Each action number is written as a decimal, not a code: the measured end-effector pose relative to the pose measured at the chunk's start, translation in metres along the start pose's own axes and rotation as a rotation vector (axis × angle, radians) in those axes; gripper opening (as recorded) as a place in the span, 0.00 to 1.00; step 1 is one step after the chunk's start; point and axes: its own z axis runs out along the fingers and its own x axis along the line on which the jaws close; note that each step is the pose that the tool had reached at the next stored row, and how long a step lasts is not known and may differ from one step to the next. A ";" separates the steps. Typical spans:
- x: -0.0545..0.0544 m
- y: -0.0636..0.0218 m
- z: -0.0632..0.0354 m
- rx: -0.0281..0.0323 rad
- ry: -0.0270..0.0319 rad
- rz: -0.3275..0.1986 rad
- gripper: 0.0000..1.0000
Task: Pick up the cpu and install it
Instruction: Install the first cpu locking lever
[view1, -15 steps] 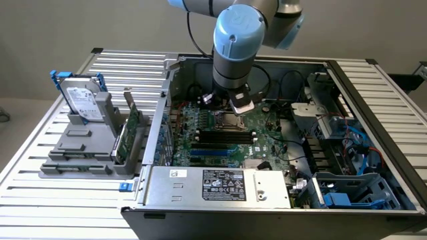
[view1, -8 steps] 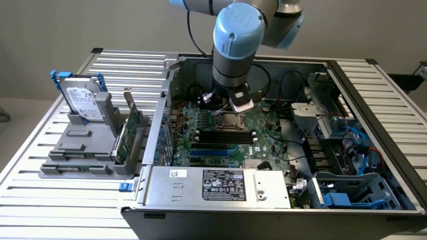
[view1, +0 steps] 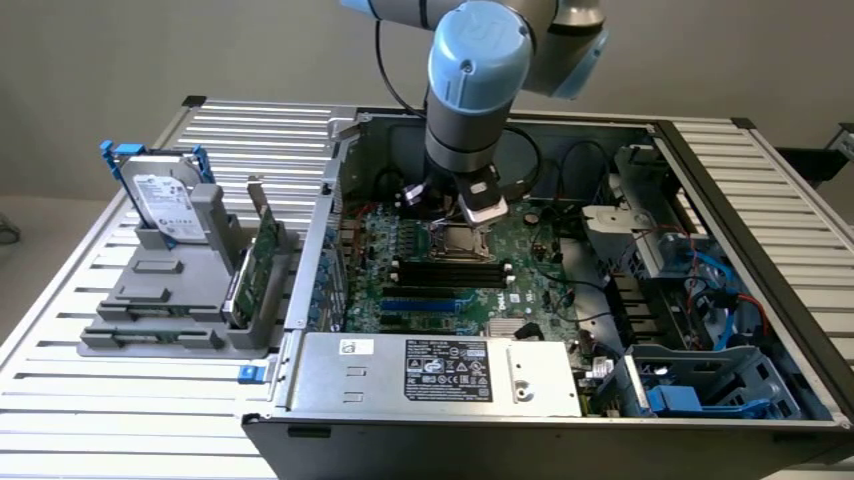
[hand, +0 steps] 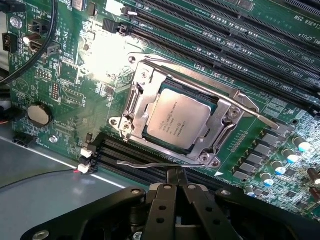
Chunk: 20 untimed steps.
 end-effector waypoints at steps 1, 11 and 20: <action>0.000 0.0000 0.0000 -0.0020 -0.0014 0.000 0.11; 0.000 -0.0008 0.0004 -0.0030 -0.0018 0.000 0.11; 0.002 -0.0001 0.0004 -0.0043 -0.0022 0.001 0.11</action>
